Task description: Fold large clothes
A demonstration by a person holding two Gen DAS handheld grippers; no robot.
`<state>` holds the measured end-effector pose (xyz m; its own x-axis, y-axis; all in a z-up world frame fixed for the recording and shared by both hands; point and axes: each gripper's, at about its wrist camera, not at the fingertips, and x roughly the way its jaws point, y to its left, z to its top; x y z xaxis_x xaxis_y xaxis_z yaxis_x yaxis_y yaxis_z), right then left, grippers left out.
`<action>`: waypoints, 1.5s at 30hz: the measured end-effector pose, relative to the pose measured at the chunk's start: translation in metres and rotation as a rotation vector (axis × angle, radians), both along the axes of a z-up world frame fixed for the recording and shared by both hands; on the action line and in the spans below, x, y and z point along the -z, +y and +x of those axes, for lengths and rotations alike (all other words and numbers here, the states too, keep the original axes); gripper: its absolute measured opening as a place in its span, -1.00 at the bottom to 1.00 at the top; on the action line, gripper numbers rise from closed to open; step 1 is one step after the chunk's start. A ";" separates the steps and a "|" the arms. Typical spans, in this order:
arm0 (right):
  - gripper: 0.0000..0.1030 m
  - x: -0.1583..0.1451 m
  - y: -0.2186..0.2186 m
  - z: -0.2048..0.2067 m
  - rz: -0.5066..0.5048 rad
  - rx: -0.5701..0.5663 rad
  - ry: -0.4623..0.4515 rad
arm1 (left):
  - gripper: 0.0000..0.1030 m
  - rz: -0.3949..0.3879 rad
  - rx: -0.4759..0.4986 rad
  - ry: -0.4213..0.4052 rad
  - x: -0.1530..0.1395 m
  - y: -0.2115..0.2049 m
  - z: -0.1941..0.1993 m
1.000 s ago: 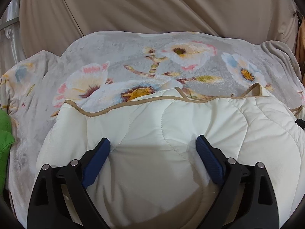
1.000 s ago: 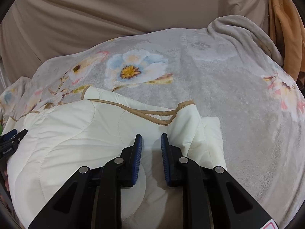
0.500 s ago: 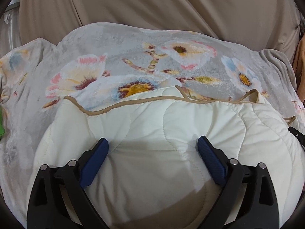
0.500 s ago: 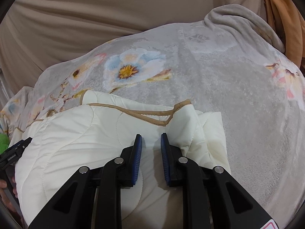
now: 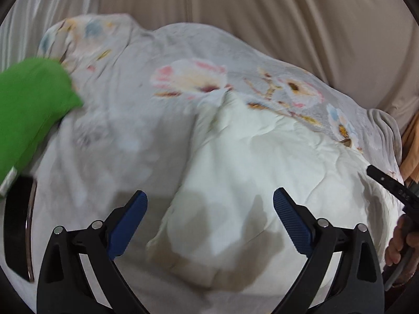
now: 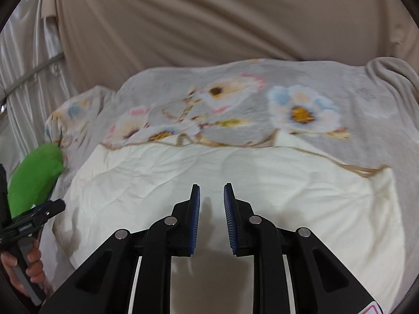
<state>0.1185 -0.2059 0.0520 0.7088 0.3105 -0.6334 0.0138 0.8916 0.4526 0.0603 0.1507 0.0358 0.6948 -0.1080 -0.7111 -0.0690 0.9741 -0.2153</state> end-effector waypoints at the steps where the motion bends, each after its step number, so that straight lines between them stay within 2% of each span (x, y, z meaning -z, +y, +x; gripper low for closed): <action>1: -0.62 0.006 0.010 0.008 0.004 -0.020 0.019 | 0.84 -0.019 -0.016 0.017 0.006 0.006 -0.004; 4: -0.64 0.029 0.028 0.021 -0.003 -0.041 0.068 | 0.84 -0.074 -0.039 0.073 0.026 0.020 -0.009; 7: -0.67 0.045 0.036 0.019 -0.005 -0.040 0.063 | 0.84 -0.140 -0.026 0.106 0.041 0.023 -0.006; 9: -0.67 0.047 0.039 0.016 -0.024 -0.041 0.055 | 0.91 -0.198 -0.019 0.116 0.049 0.024 -0.001; 12: -0.67 0.048 0.044 0.016 -0.059 -0.040 0.050 | 0.91 -0.229 -0.010 0.103 0.049 0.018 0.009; 14: -0.67 0.048 0.045 0.017 -0.075 -0.040 0.047 | 0.88 -0.276 0.019 0.107 0.047 0.012 0.017; 16: -0.67 0.048 0.044 0.017 -0.075 -0.043 0.042 | 0.54 -0.284 0.028 0.103 0.042 0.005 0.020; 18: -0.67 0.045 0.038 0.015 -0.040 -0.042 0.036 | -0.08 -0.274 0.043 0.082 0.030 0.000 0.020; 20: -0.67 0.037 0.026 0.003 0.027 -0.029 0.030 | -0.39 -0.260 0.048 0.038 0.011 0.001 0.013; 22: -0.70 0.027 0.017 -0.016 0.079 -0.031 0.019 | -0.49 -0.283 0.078 -0.004 -0.009 0.001 0.004; 25: -0.86 0.017 0.015 -0.053 0.100 -0.061 0.017 | -0.54 -0.268 0.128 -0.074 -0.038 -0.012 -0.011; 30: -1.00 0.033 0.038 -0.094 0.097 -0.151 0.070 | -0.58 -0.240 0.252 -0.198 -0.086 -0.061 -0.036; 32: -0.99 0.048 0.045 -0.096 0.094 -0.139 0.082 | -0.59 -0.231 0.319 -0.239 -0.102 -0.087 -0.046; 36: -0.99 0.056 0.040 -0.098 0.160 -0.118 0.073 | -0.62 -0.159 0.470 -0.300 -0.127 -0.155 -0.060; 39: -0.99 0.059 0.030 -0.103 0.247 -0.102 0.069 | -0.64 -0.121 0.594 -0.281 -0.127 -0.215 -0.057; 42: -1.00 0.059 0.013 -0.131 0.355 -0.045 0.026 | -0.67 -0.079 0.684 -0.232 -0.112 -0.267 -0.051; 45: -1.00 0.059 -0.009 -0.166 0.358 0.032 -0.005 | -0.69 -0.052 0.726 -0.161 -0.087 -0.304 -0.042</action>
